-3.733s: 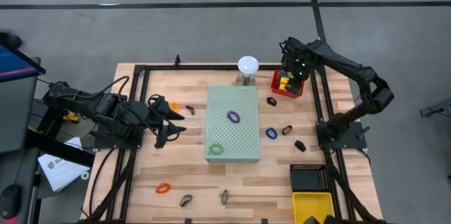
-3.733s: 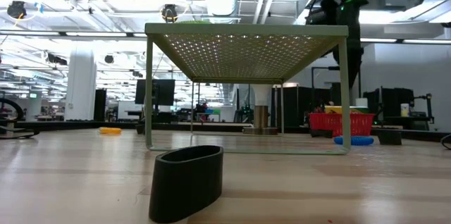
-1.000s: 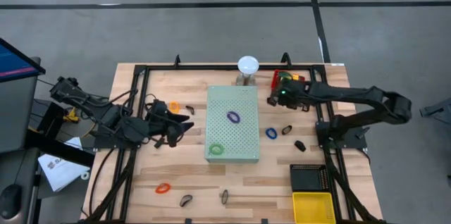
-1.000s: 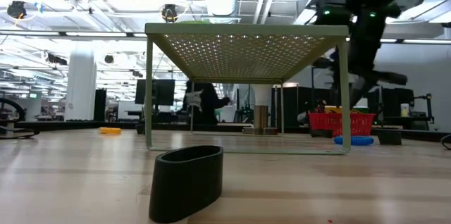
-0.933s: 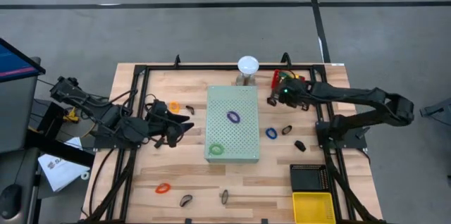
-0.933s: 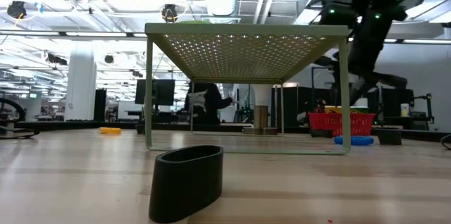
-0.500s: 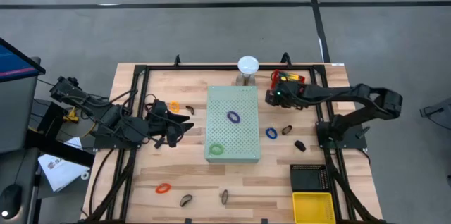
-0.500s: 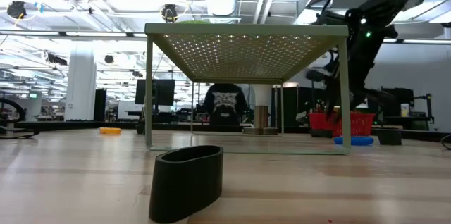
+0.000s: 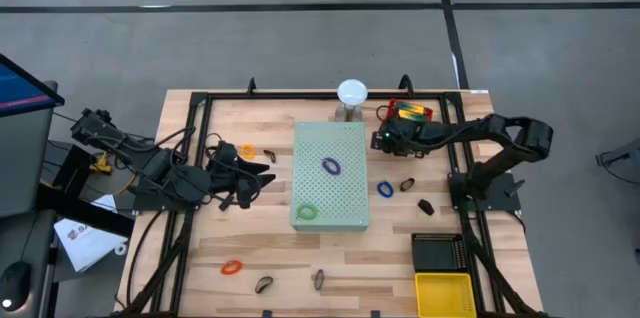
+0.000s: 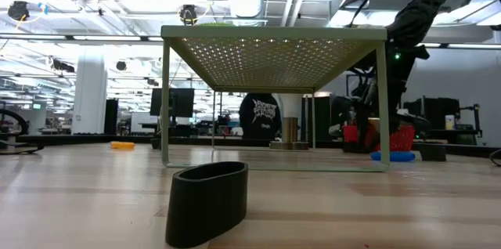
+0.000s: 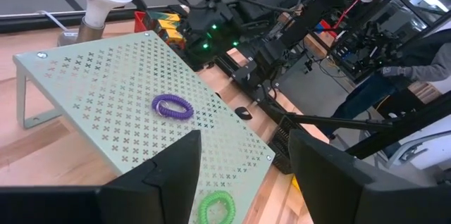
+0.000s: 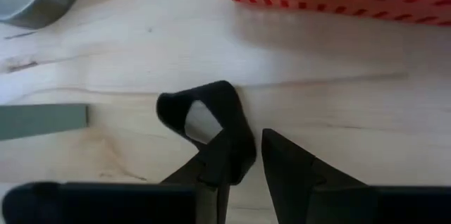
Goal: Pick & Place Office Desk Supplies
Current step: Put the black rubberband into the black bin
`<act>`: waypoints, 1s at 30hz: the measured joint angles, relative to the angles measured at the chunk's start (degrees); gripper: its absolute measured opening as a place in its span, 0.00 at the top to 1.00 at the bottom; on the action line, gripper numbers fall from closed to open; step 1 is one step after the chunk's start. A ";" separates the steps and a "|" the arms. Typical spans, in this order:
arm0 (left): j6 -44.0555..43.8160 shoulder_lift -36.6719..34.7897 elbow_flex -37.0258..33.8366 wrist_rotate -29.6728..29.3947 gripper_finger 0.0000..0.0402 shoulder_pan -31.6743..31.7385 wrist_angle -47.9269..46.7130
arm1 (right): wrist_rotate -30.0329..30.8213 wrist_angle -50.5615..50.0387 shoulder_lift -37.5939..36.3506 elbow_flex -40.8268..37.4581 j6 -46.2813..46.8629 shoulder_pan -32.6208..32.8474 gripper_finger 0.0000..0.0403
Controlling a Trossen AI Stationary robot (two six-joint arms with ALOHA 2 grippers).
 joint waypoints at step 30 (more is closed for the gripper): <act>6.35 0.00 0.00 3.51 0.48 -0.07 -0.55 | 7.93 -31.82 -29.34 9.19 23.58 34.37 1.00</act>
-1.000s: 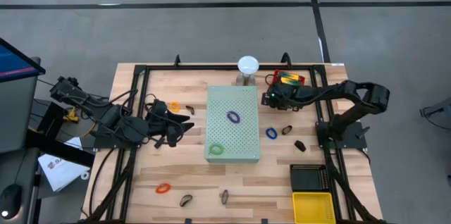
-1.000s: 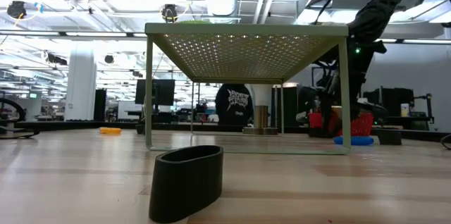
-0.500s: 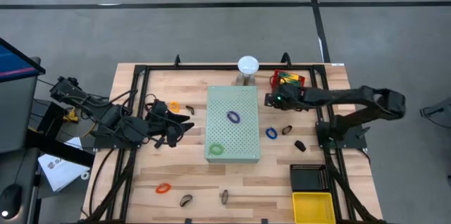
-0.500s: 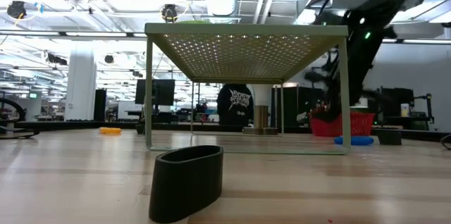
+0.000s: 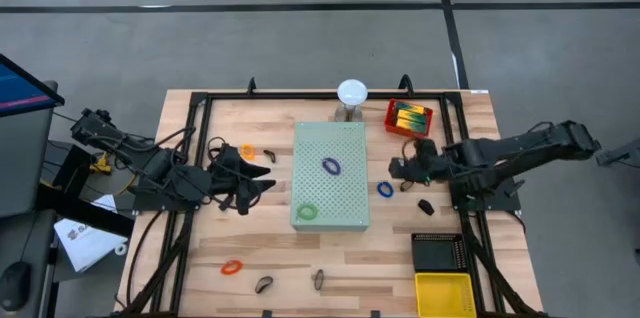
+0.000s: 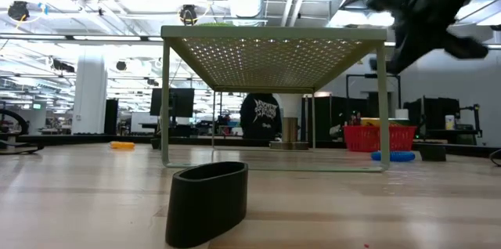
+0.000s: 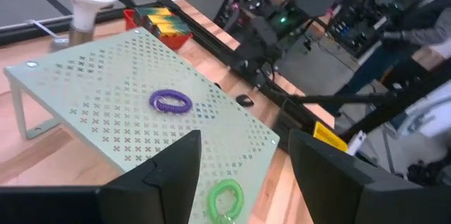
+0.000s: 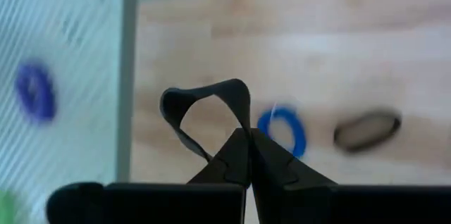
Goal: Pick & Place Office Desk Supplies
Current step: Put the black rubberband into the black bin
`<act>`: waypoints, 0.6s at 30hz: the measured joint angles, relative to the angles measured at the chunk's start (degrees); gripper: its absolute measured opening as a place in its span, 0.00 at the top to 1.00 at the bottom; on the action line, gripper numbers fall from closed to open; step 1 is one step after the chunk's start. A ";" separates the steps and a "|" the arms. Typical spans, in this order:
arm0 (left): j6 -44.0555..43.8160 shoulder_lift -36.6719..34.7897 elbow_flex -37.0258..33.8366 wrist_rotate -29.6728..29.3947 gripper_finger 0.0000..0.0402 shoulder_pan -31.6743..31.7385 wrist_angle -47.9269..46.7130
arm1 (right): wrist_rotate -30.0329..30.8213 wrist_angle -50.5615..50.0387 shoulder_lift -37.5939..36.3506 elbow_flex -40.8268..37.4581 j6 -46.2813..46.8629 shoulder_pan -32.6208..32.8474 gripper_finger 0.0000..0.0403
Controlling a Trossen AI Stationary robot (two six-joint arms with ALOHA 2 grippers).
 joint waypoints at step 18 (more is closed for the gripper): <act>2.66 -0.02 0.00 10.42 0.48 -0.07 0.07 | -14.93 -10.79 19.30 14.30 24.85 32.04 1.00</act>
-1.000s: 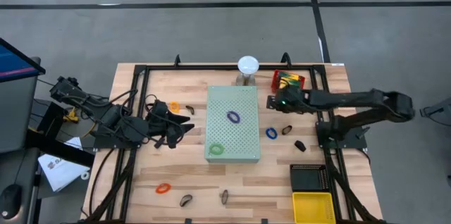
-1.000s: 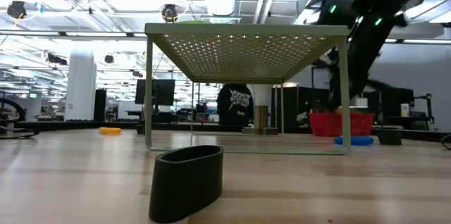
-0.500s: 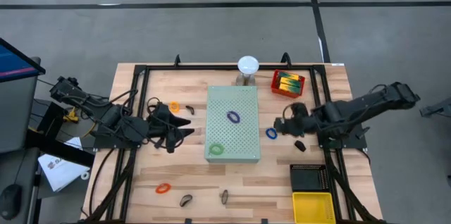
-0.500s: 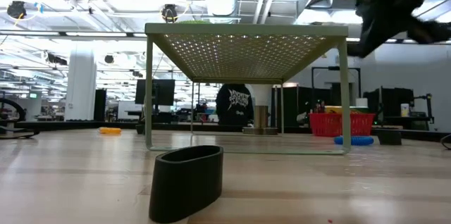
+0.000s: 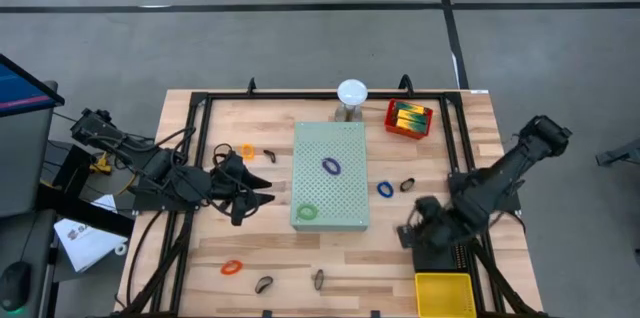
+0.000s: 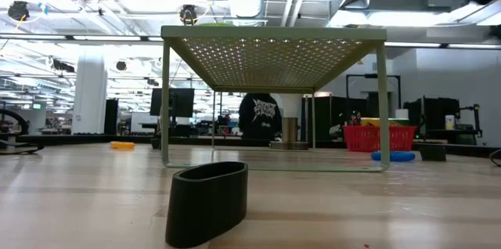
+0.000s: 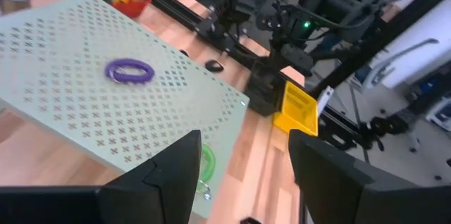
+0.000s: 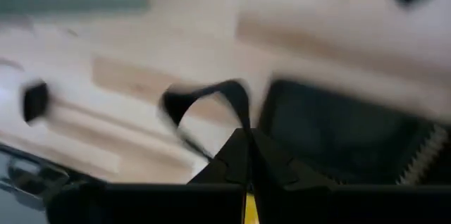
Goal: Pick & Place Office Desk Supplies
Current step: Put the black rubberband into the black bin
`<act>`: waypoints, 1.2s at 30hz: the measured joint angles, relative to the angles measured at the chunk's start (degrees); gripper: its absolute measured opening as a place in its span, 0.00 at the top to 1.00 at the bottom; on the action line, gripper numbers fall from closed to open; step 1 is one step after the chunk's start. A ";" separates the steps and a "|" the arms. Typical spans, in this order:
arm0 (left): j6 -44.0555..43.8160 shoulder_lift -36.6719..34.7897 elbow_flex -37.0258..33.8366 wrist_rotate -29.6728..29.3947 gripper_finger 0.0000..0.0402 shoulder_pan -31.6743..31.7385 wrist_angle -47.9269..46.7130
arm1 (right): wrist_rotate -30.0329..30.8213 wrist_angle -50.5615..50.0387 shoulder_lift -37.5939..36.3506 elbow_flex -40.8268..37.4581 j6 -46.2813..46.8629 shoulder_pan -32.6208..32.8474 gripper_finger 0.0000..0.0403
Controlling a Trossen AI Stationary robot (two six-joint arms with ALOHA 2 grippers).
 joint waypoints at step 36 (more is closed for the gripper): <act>1.46 0.00 0.00 2.99 0.48 -2.51 -0.02 | -16.28 -11.22 4.83 0.91 11.14 11.98 0.66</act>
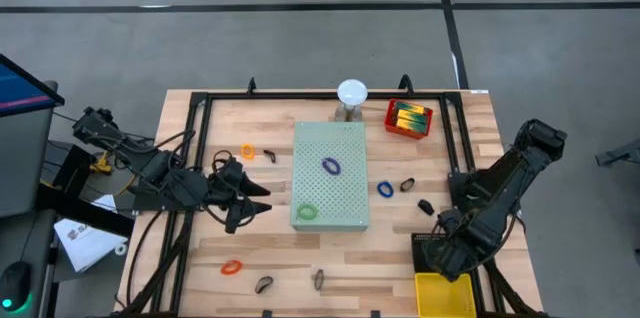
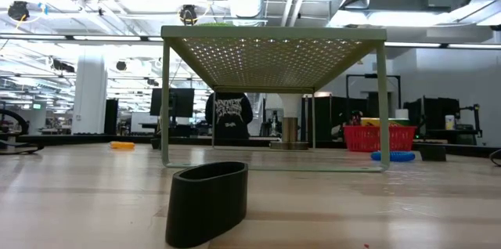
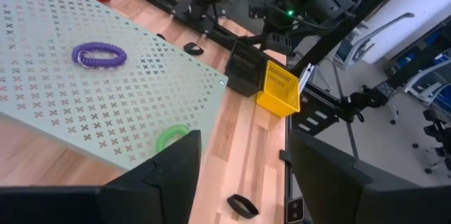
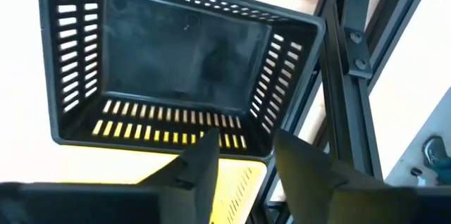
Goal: Pick & Place Office Desk Supplies
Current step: Put the black rubberband into the black bin
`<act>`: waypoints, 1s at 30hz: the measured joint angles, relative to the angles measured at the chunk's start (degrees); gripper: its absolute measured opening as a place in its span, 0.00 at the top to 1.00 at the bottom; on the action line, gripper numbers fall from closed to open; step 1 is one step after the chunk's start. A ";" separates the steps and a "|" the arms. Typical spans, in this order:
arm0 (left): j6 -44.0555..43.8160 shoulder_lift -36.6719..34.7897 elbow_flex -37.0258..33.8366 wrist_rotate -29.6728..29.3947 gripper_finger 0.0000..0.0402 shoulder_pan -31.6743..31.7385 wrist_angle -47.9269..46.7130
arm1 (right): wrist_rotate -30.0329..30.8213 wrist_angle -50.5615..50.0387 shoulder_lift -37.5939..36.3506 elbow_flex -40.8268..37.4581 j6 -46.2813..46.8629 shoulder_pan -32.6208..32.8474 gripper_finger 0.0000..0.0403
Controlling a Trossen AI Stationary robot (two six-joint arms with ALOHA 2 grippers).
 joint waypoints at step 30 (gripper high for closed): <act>-1.14 0.00 0.00 -4.85 0.48 0.00 1.81 | 14.66 -3.56 -0.04 -7.25 -27.78 -37.89 0.60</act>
